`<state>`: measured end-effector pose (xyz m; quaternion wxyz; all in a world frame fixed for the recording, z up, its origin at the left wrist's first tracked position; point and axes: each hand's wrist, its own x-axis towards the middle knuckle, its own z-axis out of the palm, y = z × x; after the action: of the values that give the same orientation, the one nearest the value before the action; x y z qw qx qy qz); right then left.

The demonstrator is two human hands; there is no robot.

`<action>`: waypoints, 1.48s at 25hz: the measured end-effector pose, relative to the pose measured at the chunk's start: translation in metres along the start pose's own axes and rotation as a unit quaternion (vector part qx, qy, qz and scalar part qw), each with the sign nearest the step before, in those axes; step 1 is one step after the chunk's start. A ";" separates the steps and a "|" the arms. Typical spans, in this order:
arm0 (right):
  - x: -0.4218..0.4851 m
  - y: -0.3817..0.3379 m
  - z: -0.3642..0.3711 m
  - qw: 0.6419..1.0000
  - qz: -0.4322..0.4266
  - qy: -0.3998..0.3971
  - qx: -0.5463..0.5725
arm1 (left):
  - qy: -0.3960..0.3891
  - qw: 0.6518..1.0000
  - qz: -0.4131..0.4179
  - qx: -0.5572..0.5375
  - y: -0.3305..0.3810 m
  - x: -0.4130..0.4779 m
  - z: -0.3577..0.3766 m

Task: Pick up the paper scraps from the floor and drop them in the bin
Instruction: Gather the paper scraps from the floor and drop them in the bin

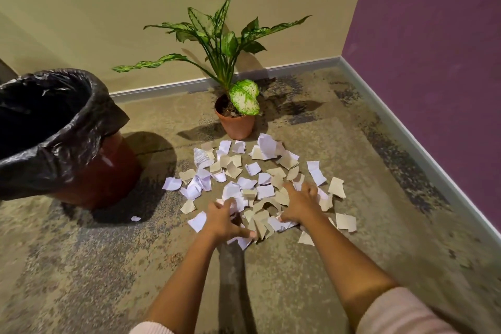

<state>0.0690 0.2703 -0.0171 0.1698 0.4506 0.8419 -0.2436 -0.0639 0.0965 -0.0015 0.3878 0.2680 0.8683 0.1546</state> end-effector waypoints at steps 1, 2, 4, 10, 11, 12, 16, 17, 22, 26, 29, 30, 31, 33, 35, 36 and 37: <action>0.005 -0.002 0.002 1.000 -0.010 0.016 0.013 | 0.005 1.000 0.019 0.020 0.009 0.000 0.008; 0.009 -0.003 0.003 0.999 -0.016 0.030 0.027 | 0.012 0.999 0.034 0.041 0.016 -0.001 0.016; 0.017 -0.004 0.002 0.997 -0.022 0.050 0.061 | 0.024 0.995 0.060 0.072 0.029 -0.003 0.029; 0.029 -0.002 -0.013 0.976 -0.087 0.061 0.191 | 0.090 0.979 0.070 0.166 0.042 0.012 0.037; 0.030 0.000 -0.017 0.974 -0.088 0.058 0.202 | 0.097 0.977 0.077 0.176 0.039 0.015 0.034; 0.031 0.002 -0.019 0.975 -0.088 0.045 0.199 | 0.100 0.975 0.083 0.180 0.036 0.018 0.031; 0.022 0.004 -0.019 0.986 -0.135 -0.058 0.084 | 0.119 0.977 0.115 0.131 0.024 0.025 0.026; 0.017 0.002 -0.015 0.984 -0.157 -0.067 0.045 | 0.123 0.978 0.120 0.118 0.021 0.025 0.026; 0.007 -0.004 -0.003 0.980 -0.183 0.015 -0.079 | 0.101 0.985 0.105 0.091 0.016 0.016 0.016; 0.014 -0.001 -0.018 0.988 -0.150 0.029 -0.029 | 0.069 0.973 0.106 0.193 0.012 0.014 0.012; 0.024 -0.009 -0.021 0.990 -0.139 -0.022 -0.026 | 0.073 0.945 0.120 0.295 0.011 0.025 0.014; 0.027 -0.013 -0.020 0.989 -0.140 -0.032 -0.032 | 0.072 0.938 0.124 0.316 0.012 0.030 0.013; 0.029 -0.017 -0.018 0.988 -0.142 -0.041 -0.038 | 0.069 0.935 0.125 0.324 0.013 0.034 0.011; 0.034 -0.023 -0.015 0.986 -0.150 -0.050 -0.052 | 0.062 0.941 0.116 0.312 0.015 0.041 0.001; 0.038 -0.029 -0.012 0.984 -0.159 -0.038 -0.069 | 0.061 0.940 0.114 0.317 0.016 0.048 -0.008; 0.040 -0.031 -0.011 0.983 -0.163 -0.034 -0.073 | 0.059 0.938 0.117 0.321 0.018 0.051 -0.011; 0.042 -0.034 -0.011 0.983 -0.166 -0.034 -0.076 | 0.054 0.938 0.118 0.321 0.019 0.053 -0.014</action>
<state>0.0171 0.2882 -0.0209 0.1896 0.2816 0.9147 -0.2193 -0.0977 0.1420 -0.0151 0.2128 0.4695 0.8537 -0.0733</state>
